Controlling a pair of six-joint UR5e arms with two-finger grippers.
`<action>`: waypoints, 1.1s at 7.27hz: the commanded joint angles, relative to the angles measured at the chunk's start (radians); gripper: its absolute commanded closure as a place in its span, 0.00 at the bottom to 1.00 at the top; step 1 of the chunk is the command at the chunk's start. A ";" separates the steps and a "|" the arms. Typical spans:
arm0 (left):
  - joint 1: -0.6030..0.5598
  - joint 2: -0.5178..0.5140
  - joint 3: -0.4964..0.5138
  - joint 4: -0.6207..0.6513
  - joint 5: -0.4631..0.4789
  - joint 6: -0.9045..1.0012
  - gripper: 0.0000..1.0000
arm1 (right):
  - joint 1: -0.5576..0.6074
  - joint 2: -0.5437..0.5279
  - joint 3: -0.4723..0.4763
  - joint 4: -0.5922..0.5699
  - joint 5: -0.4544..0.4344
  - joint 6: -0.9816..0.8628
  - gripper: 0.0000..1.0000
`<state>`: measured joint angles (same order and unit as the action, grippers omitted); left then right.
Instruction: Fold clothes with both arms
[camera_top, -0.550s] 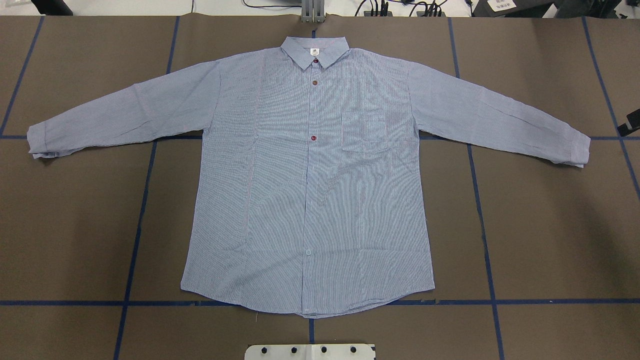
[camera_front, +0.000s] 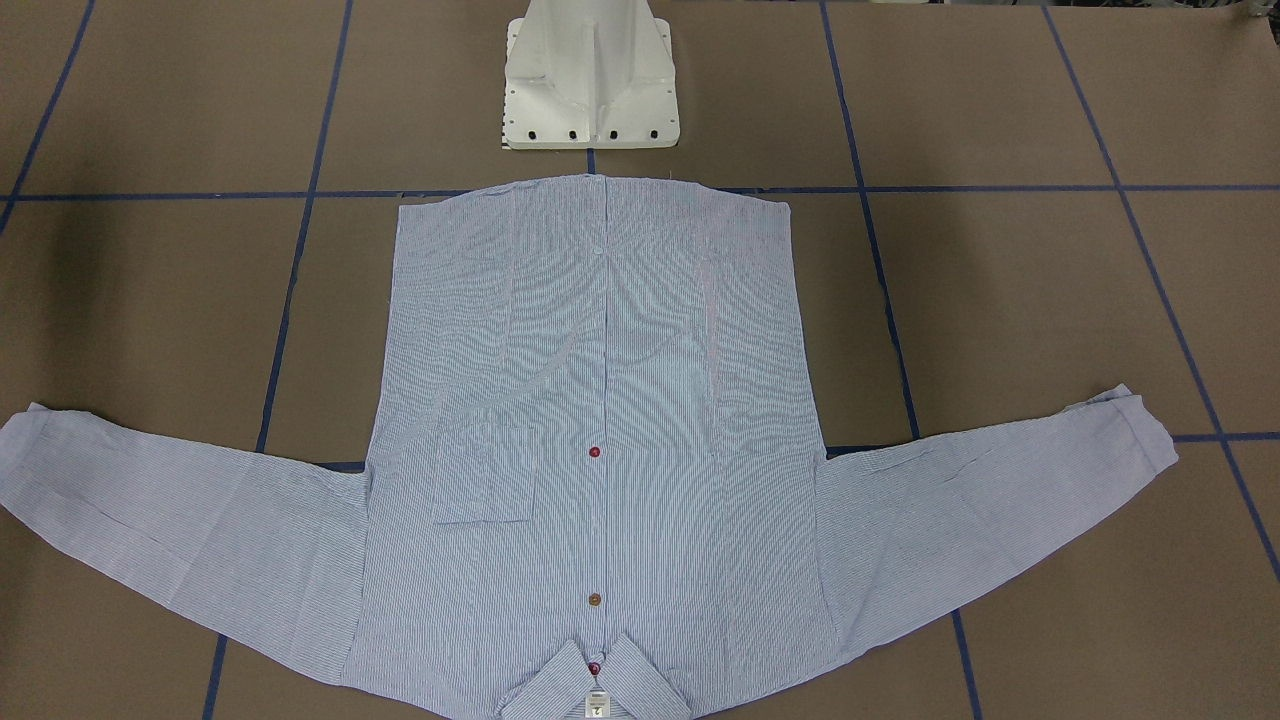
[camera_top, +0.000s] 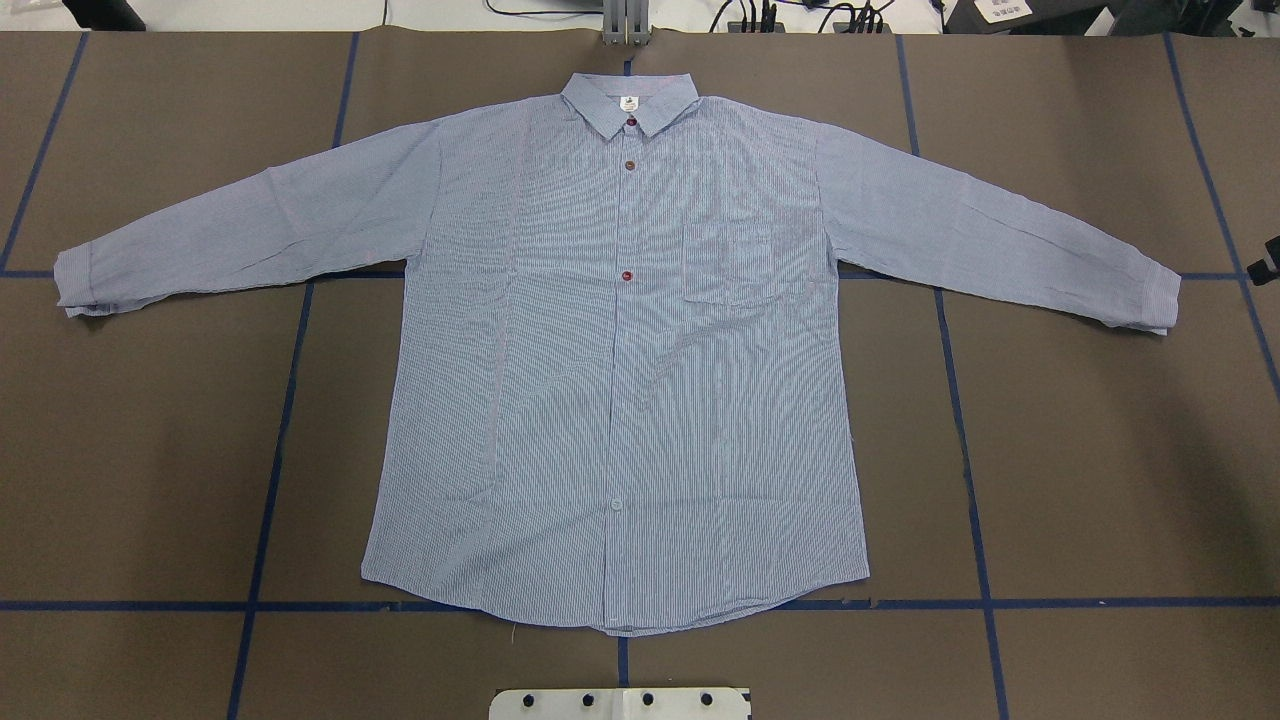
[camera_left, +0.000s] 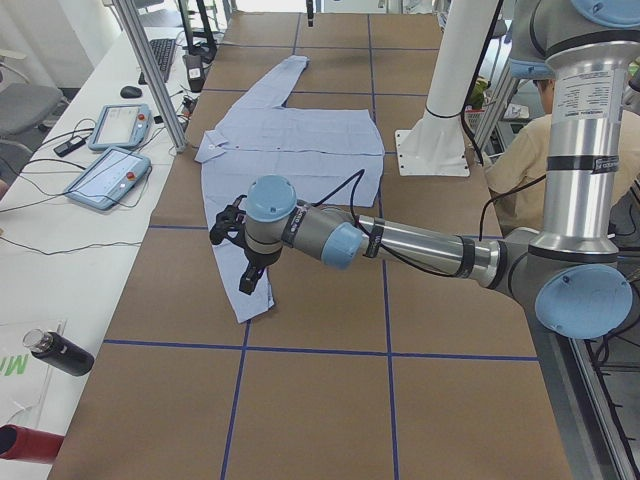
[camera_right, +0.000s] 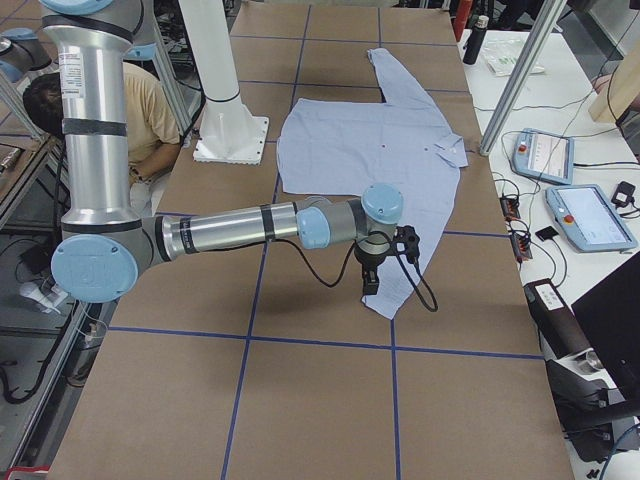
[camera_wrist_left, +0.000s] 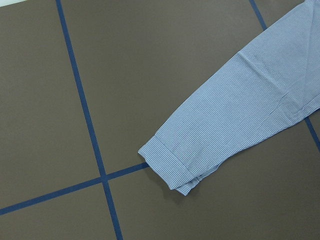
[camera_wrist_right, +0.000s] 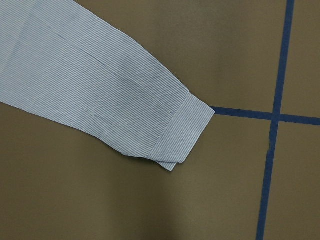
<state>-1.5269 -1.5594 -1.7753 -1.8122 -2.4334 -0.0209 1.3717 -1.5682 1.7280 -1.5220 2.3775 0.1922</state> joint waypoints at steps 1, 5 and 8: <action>0.001 0.001 -0.001 -0.001 0.004 0.003 0.01 | -0.003 0.057 -0.063 0.000 0.002 0.009 0.00; 0.001 -0.002 -0.007 -0.003 -0.001 -0.002 0.01 | -0.078 0.181 -0.482 0.538 -0.003 0.402 0.00; 0.001 -0.002 -0.012 -0.003 -0.001 -0.002 0.01 | -0.141 0.140 -0.476 0.671 -0.003 0.800 0.01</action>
<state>-1.5263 -1.5615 -1.7858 -1.8147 -2.4343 -0.0240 1.2522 -1.4061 1.2572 -0.8925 2.3760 0.8885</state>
